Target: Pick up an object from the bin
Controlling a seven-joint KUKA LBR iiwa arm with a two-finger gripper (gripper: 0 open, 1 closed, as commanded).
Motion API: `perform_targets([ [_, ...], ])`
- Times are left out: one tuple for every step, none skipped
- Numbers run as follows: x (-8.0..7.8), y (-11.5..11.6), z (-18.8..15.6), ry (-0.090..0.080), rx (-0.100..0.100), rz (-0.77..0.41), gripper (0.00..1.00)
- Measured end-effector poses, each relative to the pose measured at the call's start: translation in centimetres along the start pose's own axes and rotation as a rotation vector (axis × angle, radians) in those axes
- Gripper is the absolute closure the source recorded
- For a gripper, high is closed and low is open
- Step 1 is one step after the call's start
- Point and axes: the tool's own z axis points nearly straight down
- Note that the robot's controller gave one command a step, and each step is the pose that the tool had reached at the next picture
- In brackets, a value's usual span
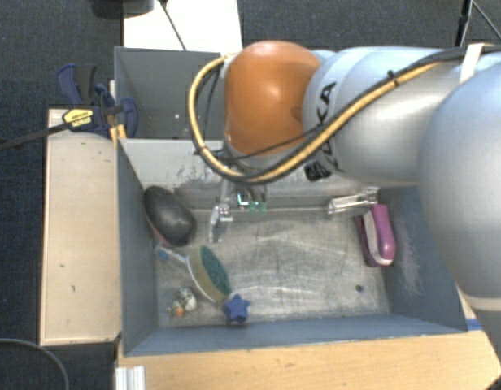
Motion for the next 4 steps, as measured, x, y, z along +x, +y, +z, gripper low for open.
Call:
perform_targets([
  [3.3, 0.3, 9.3, -0.030, -0.001, -0.349, 0.00],
  [3.9, -0.1, 9.7, 0.004, 0.009, -0.346, 1.00],
  [5.1, 2.9, -1.0, -0.014, -0.002, -0.370, 1.00],
  [4.7, 3.8, -2.3, -0.010, 0.002, -0.908, 1.00],
])
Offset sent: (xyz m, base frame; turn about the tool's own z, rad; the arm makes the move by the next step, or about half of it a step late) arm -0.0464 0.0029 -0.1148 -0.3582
